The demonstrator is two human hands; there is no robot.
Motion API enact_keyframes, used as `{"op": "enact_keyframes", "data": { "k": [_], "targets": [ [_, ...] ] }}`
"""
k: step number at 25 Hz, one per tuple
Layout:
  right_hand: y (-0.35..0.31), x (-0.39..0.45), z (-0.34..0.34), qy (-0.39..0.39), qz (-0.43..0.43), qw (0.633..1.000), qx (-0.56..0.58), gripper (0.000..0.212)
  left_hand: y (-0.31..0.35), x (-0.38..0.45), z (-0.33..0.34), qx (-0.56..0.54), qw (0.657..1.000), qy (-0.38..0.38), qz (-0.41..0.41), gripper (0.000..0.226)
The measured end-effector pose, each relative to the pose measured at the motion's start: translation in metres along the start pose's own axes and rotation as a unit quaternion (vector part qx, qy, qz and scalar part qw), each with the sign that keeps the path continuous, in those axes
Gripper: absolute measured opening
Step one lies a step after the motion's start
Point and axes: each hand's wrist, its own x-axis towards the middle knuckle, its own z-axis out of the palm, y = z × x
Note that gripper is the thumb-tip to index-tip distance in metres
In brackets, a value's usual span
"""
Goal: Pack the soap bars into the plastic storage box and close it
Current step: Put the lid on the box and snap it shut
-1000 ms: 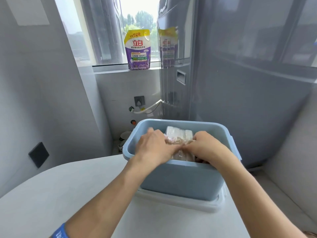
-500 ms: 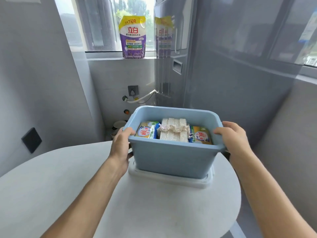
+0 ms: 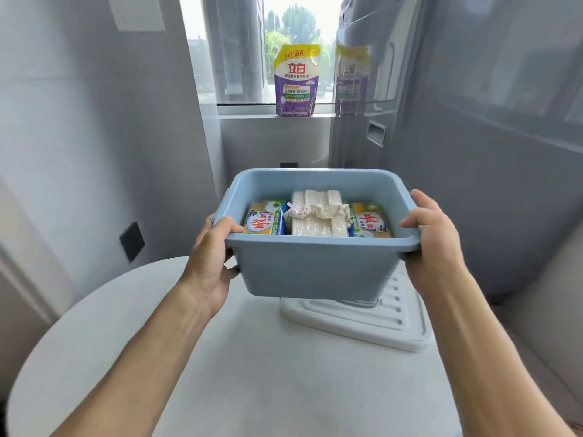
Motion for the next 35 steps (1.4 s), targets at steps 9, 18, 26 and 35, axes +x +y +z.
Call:
{"op": "enact_keyframes", "data": {
  "k": [9,18,26,35],
  "targets": [
    [0.073,0.007,0.059,-0.088,0.028,0.989,-0.116,0.064,-0.018,0.013,-0.080,0.313,0.929,0.198,0.007,0.065],
    [0.104,0.008,-0.040,-0.267,-0.015,0.634,-0.726,0.058,-0.041,-0.002,0.019,0.622,0.683,-0.050,0.381,0.027],
    [0.090,0.005,-0.075,-0.121,-0.052,0.562,-0.817,0.071,-0.051,-0.001,0.020,0.574,0.703,-0.004,0.419,0.028],
    [0.008,-0.010,-0.051,-0.050,-0.160,0.816,-0.553,0.068,-0.016,-0.008,0.009,0.312,0.894,-0.095,0.308,0.038]
  ]
}}
